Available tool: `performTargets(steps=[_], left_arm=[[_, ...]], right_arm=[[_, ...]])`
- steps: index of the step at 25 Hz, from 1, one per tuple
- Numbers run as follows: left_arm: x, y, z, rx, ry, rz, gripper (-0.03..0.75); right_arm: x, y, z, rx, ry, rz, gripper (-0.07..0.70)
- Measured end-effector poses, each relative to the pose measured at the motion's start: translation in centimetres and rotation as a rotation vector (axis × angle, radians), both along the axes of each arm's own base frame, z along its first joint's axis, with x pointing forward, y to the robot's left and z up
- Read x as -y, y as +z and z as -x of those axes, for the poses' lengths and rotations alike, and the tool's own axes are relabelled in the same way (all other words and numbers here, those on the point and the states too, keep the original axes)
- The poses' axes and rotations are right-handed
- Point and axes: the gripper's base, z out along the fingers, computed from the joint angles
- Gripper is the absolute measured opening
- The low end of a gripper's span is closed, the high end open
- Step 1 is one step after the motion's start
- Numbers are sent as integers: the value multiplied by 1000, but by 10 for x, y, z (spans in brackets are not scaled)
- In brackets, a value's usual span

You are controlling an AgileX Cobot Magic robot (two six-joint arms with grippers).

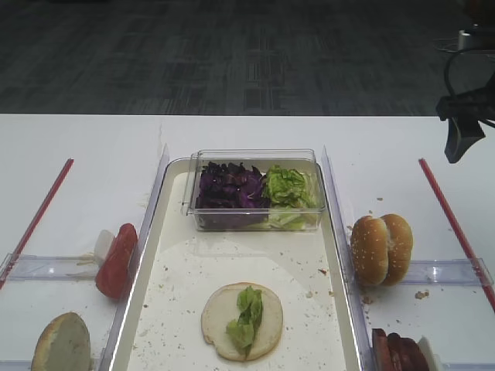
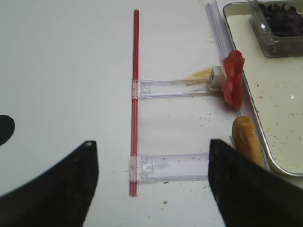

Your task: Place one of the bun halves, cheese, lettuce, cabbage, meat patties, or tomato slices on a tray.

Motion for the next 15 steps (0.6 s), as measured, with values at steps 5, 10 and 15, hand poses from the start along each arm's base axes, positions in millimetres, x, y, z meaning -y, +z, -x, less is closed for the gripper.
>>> performTargets(steps=[5, 10, 15], left_arm=[[0, 0, 0, 0, 0, 0, 488], [0, 0, 0, 0, 0, 0, 488], [0, 0, 0, 0, 0, 0, 488]], right_arm=[[0, 0, 1, -9, 1, -1, 613], [-1, -1, 5, -37, 1, -7, 613], [-4, -2, 42, -43, 7, -24, 613]])
